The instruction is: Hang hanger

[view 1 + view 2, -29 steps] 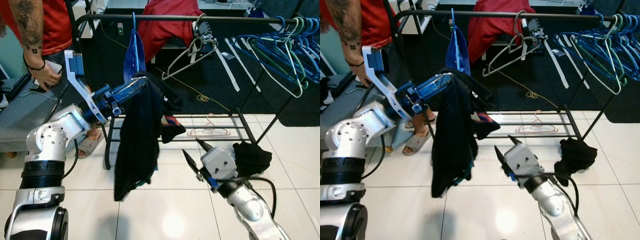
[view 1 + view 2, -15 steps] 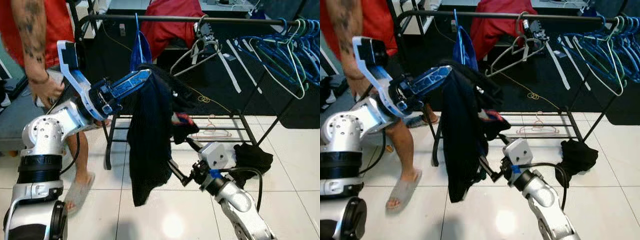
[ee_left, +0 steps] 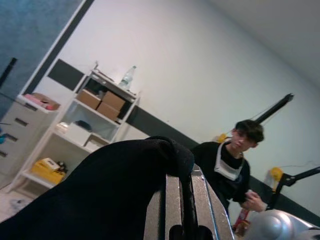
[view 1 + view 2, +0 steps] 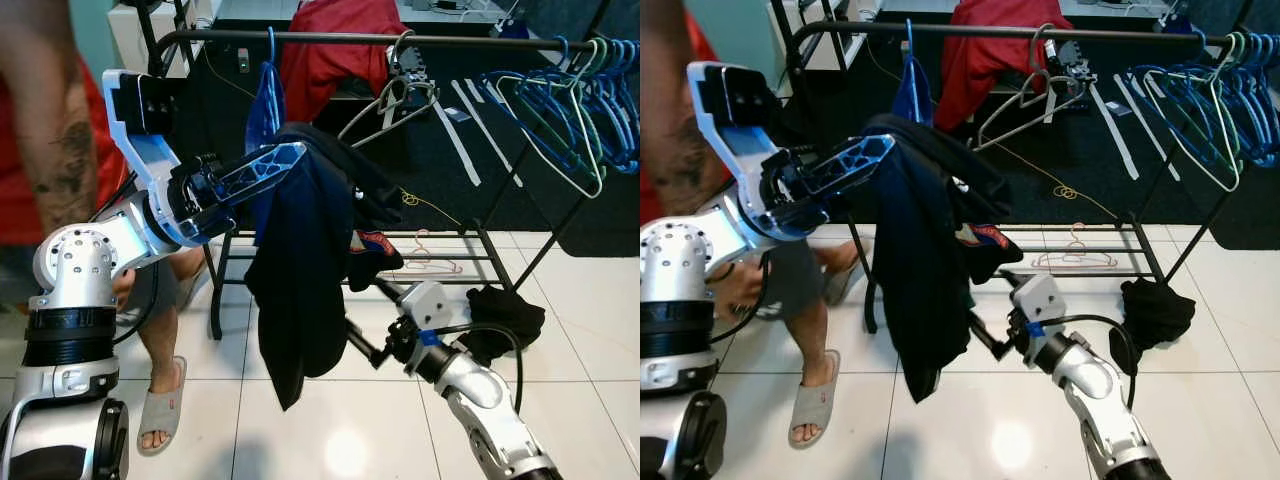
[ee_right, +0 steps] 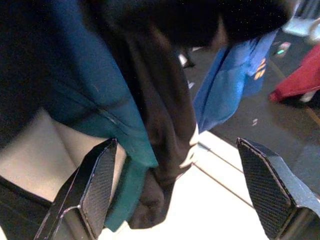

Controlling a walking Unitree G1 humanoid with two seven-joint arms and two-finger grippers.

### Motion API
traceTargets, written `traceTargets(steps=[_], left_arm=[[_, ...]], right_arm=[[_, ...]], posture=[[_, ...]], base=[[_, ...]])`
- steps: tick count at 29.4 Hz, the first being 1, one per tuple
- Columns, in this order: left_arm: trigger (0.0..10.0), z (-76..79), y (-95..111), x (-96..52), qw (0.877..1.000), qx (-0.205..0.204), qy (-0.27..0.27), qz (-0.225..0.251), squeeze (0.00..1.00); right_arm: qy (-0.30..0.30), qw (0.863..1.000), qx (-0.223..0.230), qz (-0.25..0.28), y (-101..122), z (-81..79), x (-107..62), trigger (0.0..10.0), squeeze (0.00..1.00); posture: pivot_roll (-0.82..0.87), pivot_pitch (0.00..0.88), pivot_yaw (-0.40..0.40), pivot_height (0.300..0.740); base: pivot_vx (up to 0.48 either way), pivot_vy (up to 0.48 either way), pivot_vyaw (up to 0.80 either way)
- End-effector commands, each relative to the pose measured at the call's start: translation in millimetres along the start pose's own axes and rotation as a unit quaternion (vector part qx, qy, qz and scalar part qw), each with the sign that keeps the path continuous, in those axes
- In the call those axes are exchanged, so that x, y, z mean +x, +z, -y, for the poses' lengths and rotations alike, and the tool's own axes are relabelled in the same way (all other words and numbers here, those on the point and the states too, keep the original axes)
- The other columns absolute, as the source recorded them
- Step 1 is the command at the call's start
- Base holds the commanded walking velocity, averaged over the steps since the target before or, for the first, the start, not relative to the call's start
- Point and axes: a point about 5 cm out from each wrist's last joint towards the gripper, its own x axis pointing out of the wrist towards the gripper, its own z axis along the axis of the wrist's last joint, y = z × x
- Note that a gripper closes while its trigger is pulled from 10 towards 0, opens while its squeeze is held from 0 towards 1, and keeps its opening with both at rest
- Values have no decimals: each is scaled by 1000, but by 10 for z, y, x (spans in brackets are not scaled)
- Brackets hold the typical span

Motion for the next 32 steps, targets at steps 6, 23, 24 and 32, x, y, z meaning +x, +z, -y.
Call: traceTargets(steps=[6, 23, 24, 32], left_arm=[[0, 128, 81, 99, 998, 9, -46, -37, 0], [0, 82, -83, 89, 996, -10, -37, -81, 0], [0, 81, -86, 87, 996, -10, -37, -81, 0], [0, 57, -114, 66, 995, -11, -23, -99, 0]], right_arm=[[75, 997, -4, -22, -97, -103, 64, 10000, 0], [229, 972, -53, 11, 87, -170, 4, 275, 0], [230, 972, -52, 13, 94, -166, -3, 275, 0], [206, 977, -46, 10, 85, -39, -118, 0, 0]], posture=[[-16, 209, 7, 740], [-18, 216, 15, 740], [-18, 216, 15, 740], [-19, 220, 19, 740]], base=[[0, 0, 0], [0, 0, 0], [0, 0, 0], [0, 0, 0]])
